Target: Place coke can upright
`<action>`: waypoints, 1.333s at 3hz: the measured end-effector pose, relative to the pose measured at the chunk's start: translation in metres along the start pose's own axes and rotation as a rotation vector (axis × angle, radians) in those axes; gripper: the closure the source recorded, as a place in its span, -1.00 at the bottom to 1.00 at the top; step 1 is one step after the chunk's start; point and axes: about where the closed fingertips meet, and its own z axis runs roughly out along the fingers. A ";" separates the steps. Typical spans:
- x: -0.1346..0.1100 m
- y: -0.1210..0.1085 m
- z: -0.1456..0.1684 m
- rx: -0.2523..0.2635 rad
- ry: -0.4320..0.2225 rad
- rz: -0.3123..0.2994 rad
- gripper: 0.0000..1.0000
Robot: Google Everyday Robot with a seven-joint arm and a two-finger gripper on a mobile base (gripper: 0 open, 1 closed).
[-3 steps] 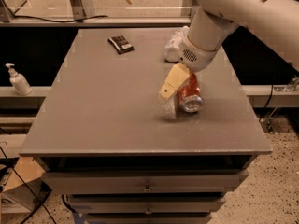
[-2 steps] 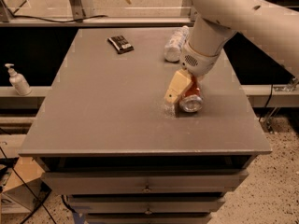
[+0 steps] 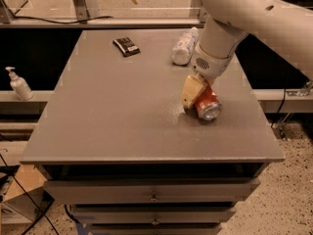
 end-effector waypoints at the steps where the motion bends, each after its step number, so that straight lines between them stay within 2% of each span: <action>1: -0.016 0.006 -0.029 0.037 -0.093 -0.078 0.73; 2: -0.034 0.020 -0.064 0.068 -0.263 -0.213 1.00; 3: -0.038 0.037 -0.092 0.130 -0.433 -0.337 1.00; 4: -0.048 0.037 -0.117 0.155 -0.646 -0.382 1.00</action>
Offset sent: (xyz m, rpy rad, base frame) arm 0.0010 0.0496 0.1303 0.2701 -0.5202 0.3650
